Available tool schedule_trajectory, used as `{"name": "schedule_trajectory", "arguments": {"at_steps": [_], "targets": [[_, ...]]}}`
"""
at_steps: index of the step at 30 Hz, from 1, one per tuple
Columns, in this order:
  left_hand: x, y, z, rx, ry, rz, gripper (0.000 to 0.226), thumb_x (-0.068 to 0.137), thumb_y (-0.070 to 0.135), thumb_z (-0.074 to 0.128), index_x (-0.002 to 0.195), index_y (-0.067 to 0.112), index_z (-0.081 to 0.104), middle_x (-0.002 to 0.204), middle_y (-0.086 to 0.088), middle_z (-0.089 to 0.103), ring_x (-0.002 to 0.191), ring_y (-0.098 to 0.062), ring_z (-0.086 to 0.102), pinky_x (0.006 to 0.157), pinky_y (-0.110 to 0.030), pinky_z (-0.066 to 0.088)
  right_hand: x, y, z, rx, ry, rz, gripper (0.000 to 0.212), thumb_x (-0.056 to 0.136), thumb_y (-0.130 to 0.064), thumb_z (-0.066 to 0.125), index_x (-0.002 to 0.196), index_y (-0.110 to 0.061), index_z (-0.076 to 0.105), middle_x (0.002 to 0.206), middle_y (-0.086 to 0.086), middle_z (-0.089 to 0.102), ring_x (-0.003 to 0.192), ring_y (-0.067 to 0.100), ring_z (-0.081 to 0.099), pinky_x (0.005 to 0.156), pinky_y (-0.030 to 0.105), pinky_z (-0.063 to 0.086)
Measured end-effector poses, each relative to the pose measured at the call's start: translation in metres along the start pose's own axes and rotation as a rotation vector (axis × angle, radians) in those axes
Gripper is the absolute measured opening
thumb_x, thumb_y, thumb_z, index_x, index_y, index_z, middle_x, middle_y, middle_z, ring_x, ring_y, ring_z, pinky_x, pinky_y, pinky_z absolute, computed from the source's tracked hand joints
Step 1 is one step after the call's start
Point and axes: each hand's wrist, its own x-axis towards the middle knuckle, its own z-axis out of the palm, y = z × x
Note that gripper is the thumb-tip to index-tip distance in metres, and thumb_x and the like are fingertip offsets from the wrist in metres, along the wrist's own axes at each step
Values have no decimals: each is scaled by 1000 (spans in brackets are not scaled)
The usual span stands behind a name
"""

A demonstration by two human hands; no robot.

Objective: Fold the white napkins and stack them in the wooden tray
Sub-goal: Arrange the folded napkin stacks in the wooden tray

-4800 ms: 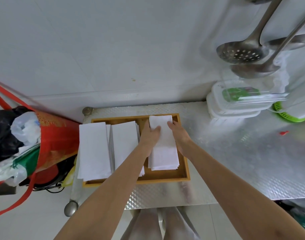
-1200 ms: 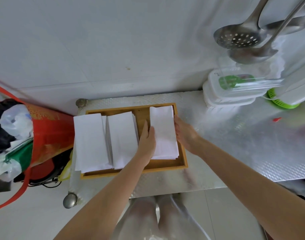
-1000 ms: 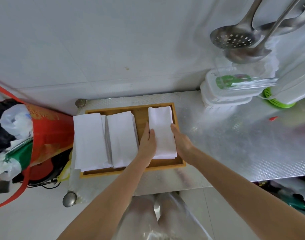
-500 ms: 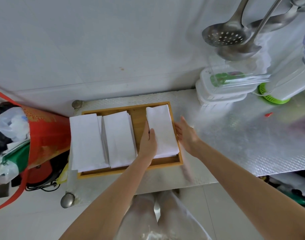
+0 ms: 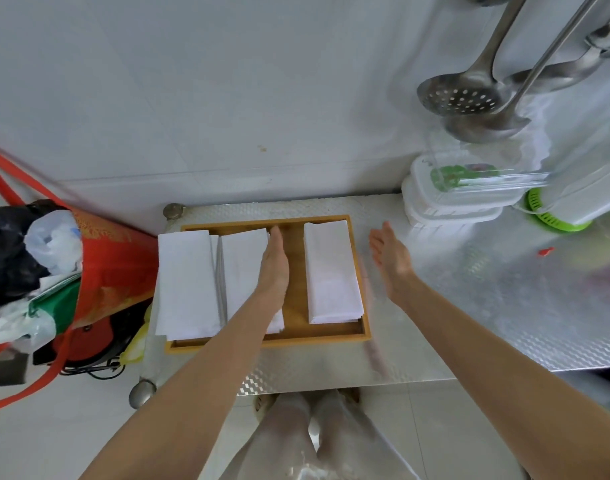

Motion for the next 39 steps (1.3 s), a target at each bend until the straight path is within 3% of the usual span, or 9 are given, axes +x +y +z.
{"name": "schedule_trajectory", "arguments": {"at_steps": [5, 8, 12, 17, 20, 23, 28, 35, 39], "targets": [[8, 4, -5, -45, -109, -74, 75, 91, 71, 14, 152, 27, 18, 158, 4, 21, 146, -18, 18, 121, -43, 11, 0, 3, 15, -115, -60, 99, 62, 97, -59, 27, 137, -15, 49, 143, 1, 47, 130, 21, 45, 113, 39, 28], [1, 0, 10, 50, -192, -79, 82, 83, 80, 11, 148, 33, 31, 152, 10, 35, 140, -14, 32, 119, -47, 18, -5, 7, 25, -164, -65, 129, 53, 97, -60, 26, 96, -21, 61, 111, 4, 65, 98, 19, 60, 93, 35, 42], [-3, 3, 24, 33, -242, -39, 54, 90, 72, 13, 98, 45, 59, 89, 22, 71, 91, -1, 65, 96, -33, 47, -15, 0, 26, -165, -65, 121, 52, 98, -56, 27, 97, -18, 62, 103, 13, 65, 97, 23, 62, 83, 32, 44], [-9, 17, -5, 38, -35, 26, 72, 91, 70, 14, 149, 30, 30, 154, 6, 32, 142, -18, 29, 119, -43, 18, -29, -12, 37, -266, 44, -169, 47, 101, -47, 30, 120, -13, 56, 116, 12, 59, 107, 27, 57, 85, 38, 45], [-12, 17, -53, -64, 135, 90, 64, 97, 61, 16, 144, 25, 40, 149, 5, 40, 132, -10, 38, 112, -32, 22, -37, -16, 69, -159, -172, -190, 42, 100, -43, 36, 130, -19, 54, 127, -4, 58, 121, 14, 51, 102, 31, 42], [-14, 10, -91, -122, 155, -35, 65, 99, 57, 21, 141, 14, 43, 139, -1, 49, 123, -16, 45, 110, -34, 27, -40, -15, 111, -288, -314, -67, 23, 99, -29, 45, 118, -20, 54, 109, -7, 58, 105, 15, 50, 87, 23, 42], [-7, 7, -111, -104, 72, -158, 45, 96, 60, 28, 100, 23, 53, 89, 7, 60, 83, -9, 58, 79, -27, 45, -31, 1, 154, -570, -274, 160, 79, 89, -39, 63, 148, -9, 20, 149, 7, 34, 136, 28, 35, 105, 40, 34], [1, 3, -103, 24, 19, -267, 59, 91, 68, 27, 127, 26, 47, 116, -9, 62, 103, -25, 61, 98, -44, 47, -27, 19, 175, -654, -66, 170, 38, 89, -25, 65, 118, -9, 45, 102, 6, 56, 79, 16, 53, 64, 26, 43], [5, 2, -95, 24, -42, -281, 57, 94, 65, 27, 135, 28, 40, 126, -8, 55, 111, -27, 56, 104, -47, 42, -28, 27, 169, -589, 32, 142, 22, 90, -17, 57, 110, -10, 50, 97, 6, 56, 86, 20, 55, 74, 34, 51]]}}
